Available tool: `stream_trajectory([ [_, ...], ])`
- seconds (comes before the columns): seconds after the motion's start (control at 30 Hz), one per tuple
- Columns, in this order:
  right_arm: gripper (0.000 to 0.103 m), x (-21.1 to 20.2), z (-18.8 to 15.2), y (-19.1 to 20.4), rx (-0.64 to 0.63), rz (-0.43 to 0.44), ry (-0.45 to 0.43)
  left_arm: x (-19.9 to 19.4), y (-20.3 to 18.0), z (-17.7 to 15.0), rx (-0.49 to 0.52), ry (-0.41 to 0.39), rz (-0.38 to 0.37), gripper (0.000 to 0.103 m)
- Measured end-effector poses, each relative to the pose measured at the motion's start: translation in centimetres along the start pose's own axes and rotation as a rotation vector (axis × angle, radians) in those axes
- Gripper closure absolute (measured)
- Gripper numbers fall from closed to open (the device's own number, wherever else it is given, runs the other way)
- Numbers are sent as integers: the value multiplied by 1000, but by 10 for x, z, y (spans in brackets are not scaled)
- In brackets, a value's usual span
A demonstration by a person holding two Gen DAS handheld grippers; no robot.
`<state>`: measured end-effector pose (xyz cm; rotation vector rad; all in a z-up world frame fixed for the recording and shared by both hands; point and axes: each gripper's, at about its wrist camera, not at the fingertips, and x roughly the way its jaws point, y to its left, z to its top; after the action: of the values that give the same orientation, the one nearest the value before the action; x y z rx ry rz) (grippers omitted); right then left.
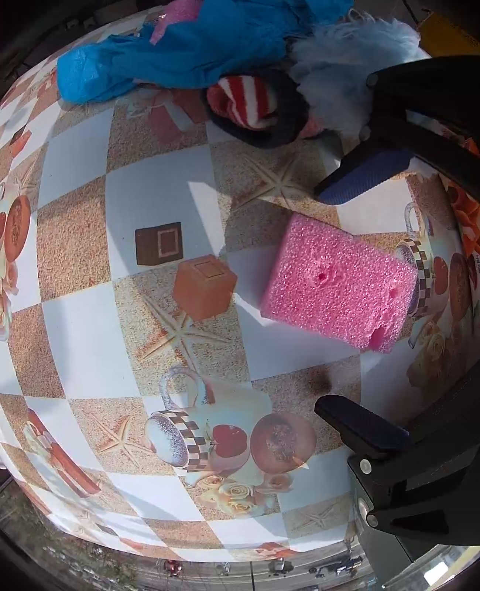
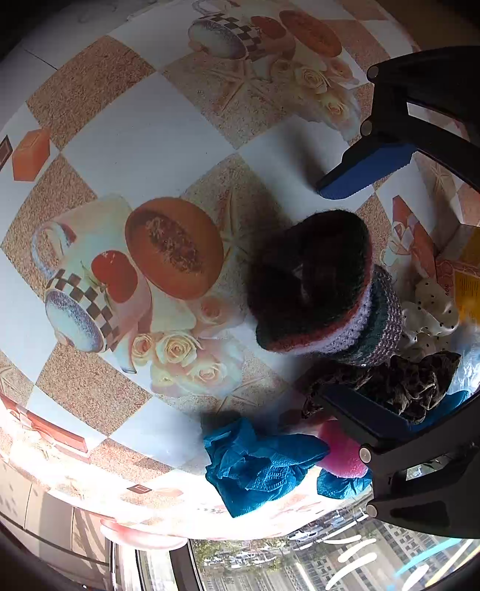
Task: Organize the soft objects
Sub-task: 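Grasp the pink foam sponge with the left tool while the right tool grasps the striped knitted hat, then carry the sponge in the left tool while the right tool carries the hat to the white box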
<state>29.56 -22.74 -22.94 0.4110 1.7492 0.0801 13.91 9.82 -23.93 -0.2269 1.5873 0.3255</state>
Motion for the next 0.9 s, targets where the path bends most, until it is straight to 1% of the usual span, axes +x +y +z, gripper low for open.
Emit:
stream_trajectory([
  [0.03,16,-1,-1,3,-23,-35,-4,0,-1,1,9,-5,0,3],
  [0.07,23,-3,-3,7,-51,-50,-10,0,-1,1,12,-9,-11,8],
  [0.1,43,-3,-4,11,-81,-42,-8,-2,-3,-2,10,-13,-31,17],
  [0.13,58,-3,-6,14,-110,-46,3,-4,-3,-1,6,-21,-57,23],
  [0.17,58,-4,-8,17,-134,-59,4,-6,-1,-1,4,-31,-73,39],
  [0.2,61,-6,-10,18,-151,-63,-4,-11,-1,-2,10,-44,-58,51],
  [0.27,63,-11,-14,18,-167,-61,-15,-12,1,-2,25,-55,14,52],
  [0.3,63,-14,-16,18,-168,-54,-19,-13,5,-2,23,-68,33,52],
  [0.37,63,-22,-19,17,-166,-34,-25,-20,16,-3,-12,-95,40,52],
  [0.47,63,-40,-22,11,-164,-6,-49,-38,34,-7,-69,-142,105,52],
  [0.5,63,-48,-20,9,-168,-1,-57,-45,41,-9,-85,-162,113,52],
  [0.6,63,-65,-30,3,-203,-8,-86,-72,47,-5,-100,-217,96,52],
  [0.67,63,-77,-41,-1,-224,-12,-106,-94,35,-3,-90,-244,74,52],
  [0.73,63,-89,-48,-5,-248,-18,-124,-124,-5,-14,-74,-268,59,52],
  [0.9,63,-116,-69,-11,-318,-37,-167,-171,-53,-22,-14,-326,3,52],
])
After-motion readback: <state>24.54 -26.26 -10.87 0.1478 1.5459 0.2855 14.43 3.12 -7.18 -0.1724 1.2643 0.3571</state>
